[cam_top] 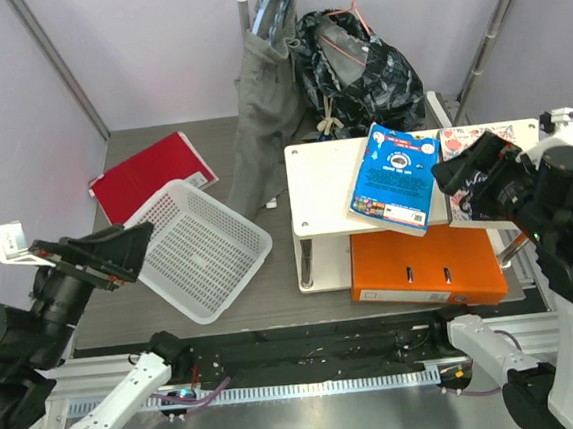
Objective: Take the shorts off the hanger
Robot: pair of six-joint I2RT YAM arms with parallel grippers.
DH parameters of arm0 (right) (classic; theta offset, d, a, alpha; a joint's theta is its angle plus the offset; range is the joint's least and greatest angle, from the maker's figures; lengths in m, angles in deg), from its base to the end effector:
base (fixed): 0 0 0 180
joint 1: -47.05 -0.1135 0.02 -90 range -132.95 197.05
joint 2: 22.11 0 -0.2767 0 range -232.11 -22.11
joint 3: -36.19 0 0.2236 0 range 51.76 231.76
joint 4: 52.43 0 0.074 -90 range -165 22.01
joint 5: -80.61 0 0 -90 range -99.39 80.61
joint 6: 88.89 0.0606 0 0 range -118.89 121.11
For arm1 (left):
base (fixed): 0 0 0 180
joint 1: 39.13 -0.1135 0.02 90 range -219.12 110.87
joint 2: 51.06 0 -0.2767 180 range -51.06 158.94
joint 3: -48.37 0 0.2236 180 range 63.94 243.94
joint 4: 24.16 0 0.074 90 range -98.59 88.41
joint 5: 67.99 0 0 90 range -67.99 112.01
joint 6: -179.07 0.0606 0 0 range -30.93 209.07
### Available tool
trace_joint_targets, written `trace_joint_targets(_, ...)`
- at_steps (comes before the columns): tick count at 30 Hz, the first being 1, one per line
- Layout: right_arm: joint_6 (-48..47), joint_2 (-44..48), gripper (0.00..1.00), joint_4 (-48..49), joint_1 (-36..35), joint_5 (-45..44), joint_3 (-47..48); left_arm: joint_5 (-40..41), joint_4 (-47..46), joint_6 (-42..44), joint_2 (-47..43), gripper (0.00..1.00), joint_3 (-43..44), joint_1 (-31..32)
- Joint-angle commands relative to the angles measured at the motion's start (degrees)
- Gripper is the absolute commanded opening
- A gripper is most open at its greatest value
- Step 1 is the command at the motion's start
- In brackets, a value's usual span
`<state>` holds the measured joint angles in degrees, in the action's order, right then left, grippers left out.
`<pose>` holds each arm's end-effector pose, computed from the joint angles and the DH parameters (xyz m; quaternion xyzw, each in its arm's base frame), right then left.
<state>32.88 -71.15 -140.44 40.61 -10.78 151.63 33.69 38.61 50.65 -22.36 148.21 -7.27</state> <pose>0.0531 0.0045 0.4778 0.1880 0.8055 0.1745 0.5343 -0.0092 0.0202 0.4774 -0.1141 0.6448 -0.3790 0.6540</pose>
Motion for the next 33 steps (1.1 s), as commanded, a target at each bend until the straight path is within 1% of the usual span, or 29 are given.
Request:
trace_joint_targets(1,-1.97,-3.34,1.0,5.02,-0.33,-1.16,3.39,-4.48,-0.18,5.36,2.38,1.0,0.54,0.31)
trace_joint_targets(4,-1.54,-7.9,1.0,5.21,-0.24,-0.55,5.76,-2.2,3.68,5.37,7.3,1.0,3.7,0.31)
trace_joint_targets(7,0.48,-12.9,1.0,5.03,-0.24,-0.55,7.08,-2.62,7.81,4.05,11.18,1.0,6.94,0.31)
trace_joint_targets(8,1.97,-13.88,1.0,5.12,-0.33,0.32,7.35,-2.54,8.78,3.79,14.15,1.0,8.0,0.31)
trace_joint_targets(9,2.85,-14.94,1.0,5.38,-0.24,3.29,7.79,-2.19,11.66,3.26,15.66,1.0,9.23,0.31)
trace_joint_targets(10,4.16,-17.38,1.0,5.3,-0.24,5.24,8.66,-2.1,13.25,2.47,17.68,1.0,12.47,0.31)
trace_joint_targets(11,7.48,-18.63,1.0,3.03,-0.24,7.08,9.8,-3.93,14.66,2.55,21.09,1.0,14.15,0.31)
trace_joint_targets(12,9.08,-19.86,1.0,1.97,-0.33,7.45,11.03,-4.82,17.72,2.55,23.21,1.0,15.91,0.31)
trace_joint_targets(13,10.67,-20.83,1.0,1.52,-0.33,8.41,12.61,-5.52,18.88,2.21,24.89,1.0,19.06,0.31)
trace_joint_targets(14,11.73,-20.92,1.0,2.13,-0.33,10.25,12.89,-5.88,19.68,1.85,27.25,1.0,20.05,0.31)
trace_joint_targets(16,14.28,-20.84,1.0,2.57,-0.59,11.23,12.45,-5.71,18.64,0.8,28.15,1.0,19.97,0.31)
trace_joint_targets(18,14.81,-21.54,1.0,1.35,-0.86,13.33,11.92,-4.13,15.74,-0.08,27.29,1.0,17.7,0.31)
trace_joint_targets(19,15.6,-21.8,1.0,0.91,-1.21,13.78,10.7,-3.17,12.68,-0.78,26.84,1.0,15.33,0.31)
trace_joint_targets(21,17.62,-20.49,1.0,3.17,-3.92,13.96,8.59,-1.49,10.21,-3.59,25.88,1.0,13.47,0.31)
trace_joint_targets(22,16.41,-20.05,1.0,5.19,-4.98,13.43,8.41,-1.75,8.1,-4.12,25.78,1.0,11.99,0.31)
trace_joint_targets(24,14.38,-20.48,1.0,6.26,-5.95,11.41,12.87,-1.93,6.86,-4.83,25.87,1.0,11.01,0.31)
trace_joint_targets(25,12.2,-20.83,1.0,7.31,-6.04,12.02,16.46,-1.23,6.59,-5.18,26.31,1.0,10.48,0.31)
trace_joint_targets(26,11.48,-21.19,1.0,8.19,-6.13,12.72,17.54,-1.14,6.24,-5.62,26.75,1.0,10.3,0.31)
trace_joint_targets(29,10.6,-21.98,1.0,8.02,-6.22,13.69,15.88,-1.84,5.89,-5.62,28.59,1.0,10.82,0.31)
trace_joint_targets(31,9.63,-23.55,1.0,9.42,-6.22,18.06,15.44,-2.19,6.06,-5.53,29.99,1.0,11.79,0.31)
trace_joint_targets(33,8.49,-24.09,1.0,12.58,-6.22,19.75,15.26,-1.84,7.02,-5.27,30.7,1.0,12.58,0.31)
